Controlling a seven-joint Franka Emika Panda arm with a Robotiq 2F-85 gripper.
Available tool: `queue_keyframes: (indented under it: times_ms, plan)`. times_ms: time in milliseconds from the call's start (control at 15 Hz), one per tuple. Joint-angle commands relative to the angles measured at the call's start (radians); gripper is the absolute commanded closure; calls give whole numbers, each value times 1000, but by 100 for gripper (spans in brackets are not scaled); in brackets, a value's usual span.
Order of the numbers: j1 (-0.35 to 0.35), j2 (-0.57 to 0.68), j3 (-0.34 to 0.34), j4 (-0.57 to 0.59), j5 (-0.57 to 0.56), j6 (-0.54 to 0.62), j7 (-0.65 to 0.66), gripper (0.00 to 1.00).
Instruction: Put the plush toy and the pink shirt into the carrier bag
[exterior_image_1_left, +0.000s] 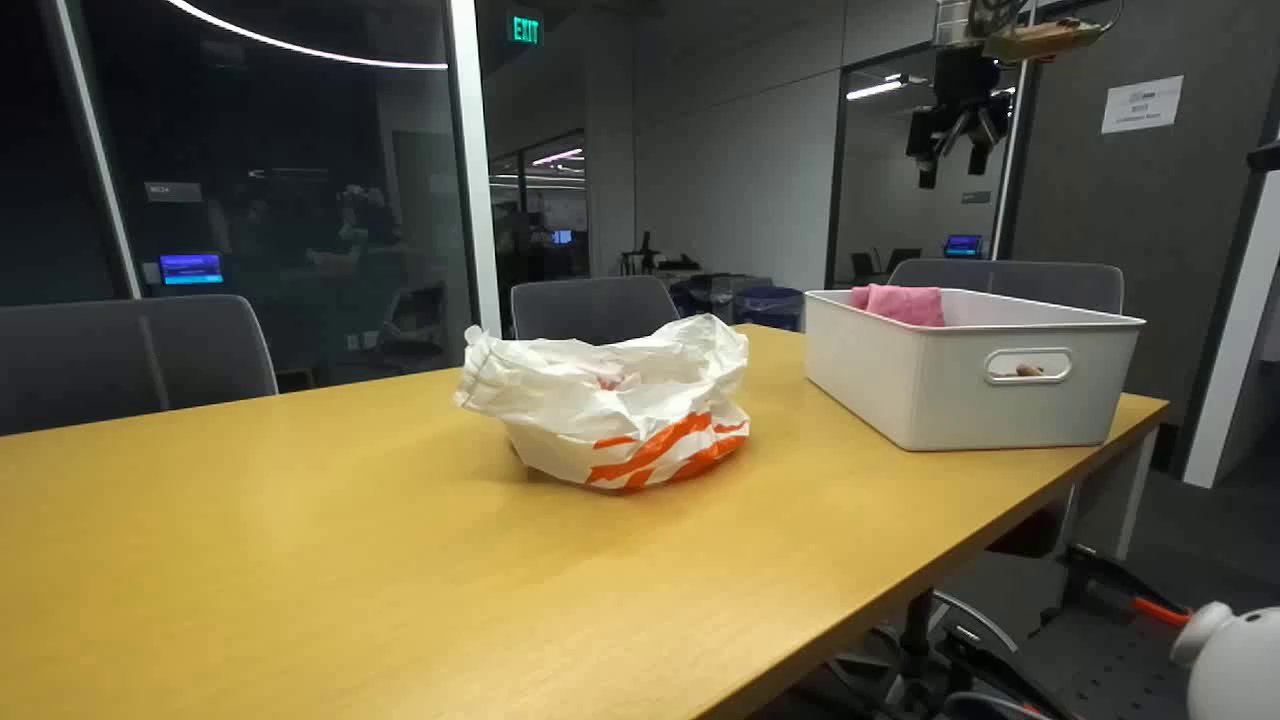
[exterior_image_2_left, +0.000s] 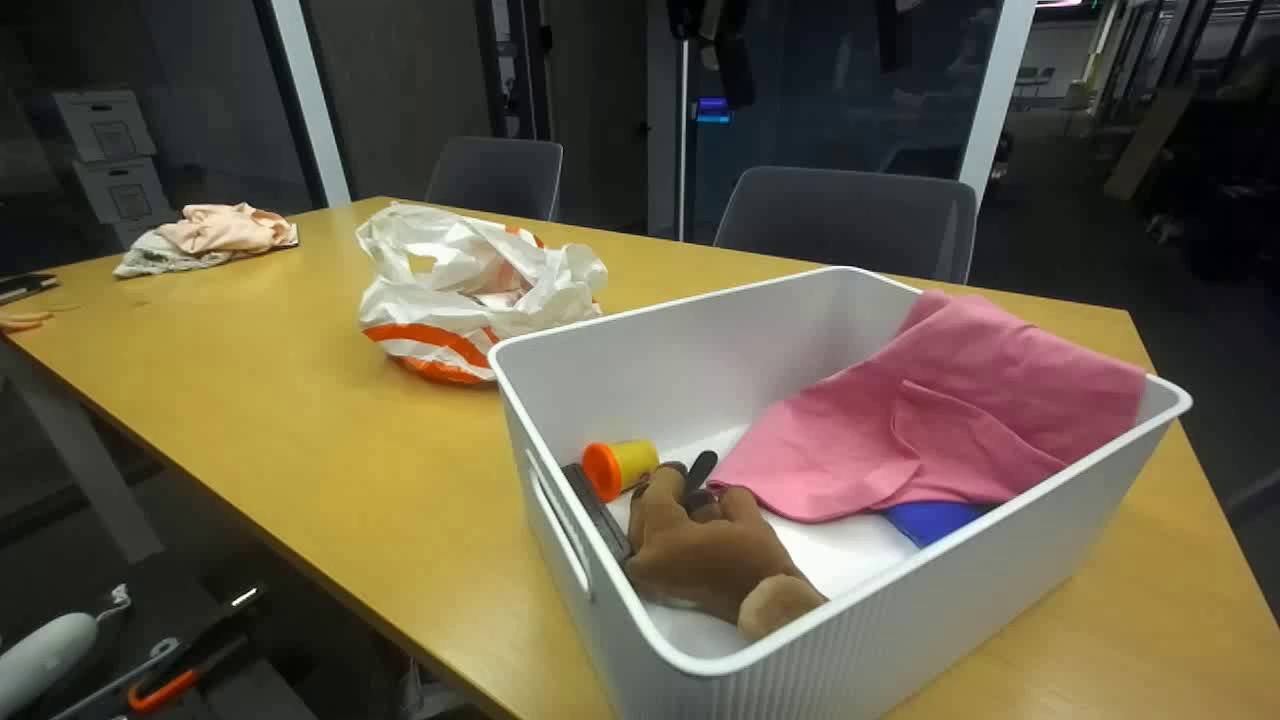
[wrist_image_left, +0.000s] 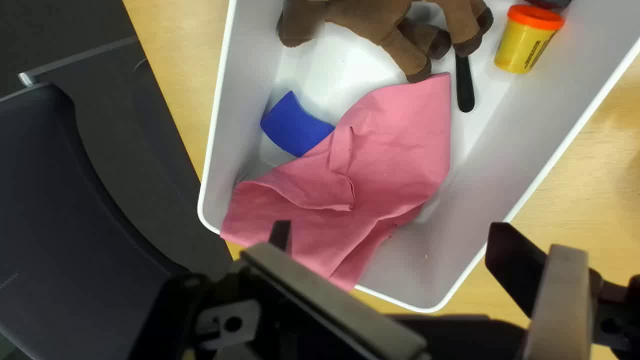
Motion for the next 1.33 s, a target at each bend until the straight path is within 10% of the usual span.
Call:
queue_keyframes:
  times_ms: [0,1267]
  plan:
    - [8,0,-7,7,-2,-3,1,0]
    - [-20,-48,-26,-355,-46,87,83,0]
